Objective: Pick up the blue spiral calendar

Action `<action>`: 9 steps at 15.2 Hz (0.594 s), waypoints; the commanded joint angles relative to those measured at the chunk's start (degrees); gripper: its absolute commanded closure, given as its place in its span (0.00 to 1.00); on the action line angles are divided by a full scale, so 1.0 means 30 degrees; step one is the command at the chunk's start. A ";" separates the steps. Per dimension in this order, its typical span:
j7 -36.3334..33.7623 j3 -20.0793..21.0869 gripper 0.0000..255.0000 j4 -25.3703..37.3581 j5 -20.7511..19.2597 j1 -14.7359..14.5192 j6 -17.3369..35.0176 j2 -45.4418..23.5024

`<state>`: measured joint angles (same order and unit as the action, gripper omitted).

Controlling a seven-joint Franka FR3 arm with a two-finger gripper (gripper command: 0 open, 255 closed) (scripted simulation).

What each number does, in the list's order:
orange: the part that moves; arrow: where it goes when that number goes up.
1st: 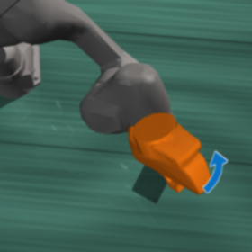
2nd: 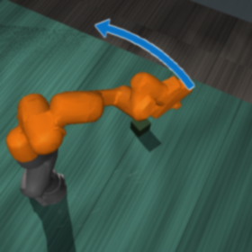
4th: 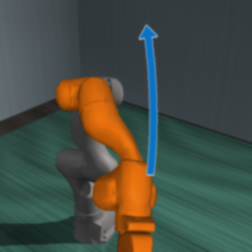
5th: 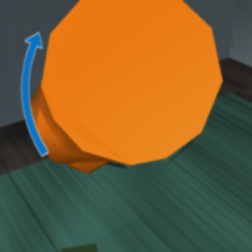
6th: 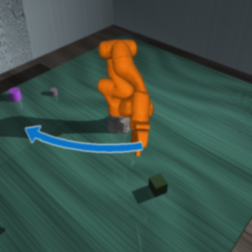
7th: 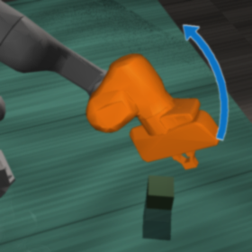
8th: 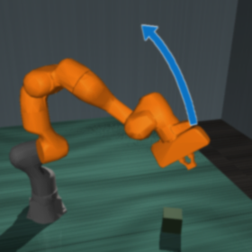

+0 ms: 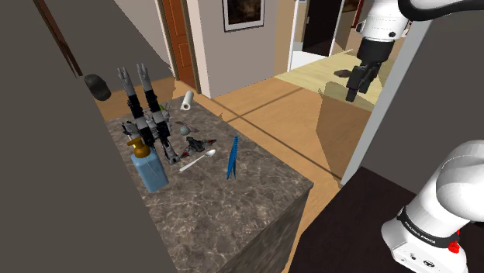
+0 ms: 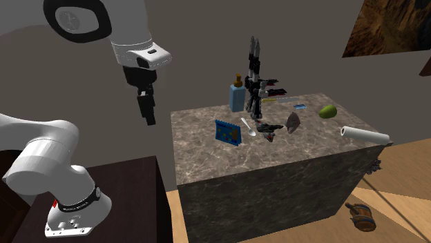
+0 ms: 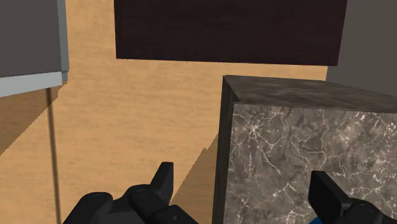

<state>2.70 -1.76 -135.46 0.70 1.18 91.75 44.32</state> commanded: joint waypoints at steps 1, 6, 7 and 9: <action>0.0000 0.0000 0.00 0.0000 0.0000 0.0000 0.0000 0.0000; -0.3014 0.1626 0.00 -0.0759 0.1354 -0.0092 0.2561 -0.1690; -0.3598 0.1945 0.00 -0.0820 0.1594 -0.0107 0.3088 -0.2121; -0.4755 0.2571 0.00 -0.0849 0.2031 -0.0133 0.4147 -0.3068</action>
<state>-9.89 5.21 -137.77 6.21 0.72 102.36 36.52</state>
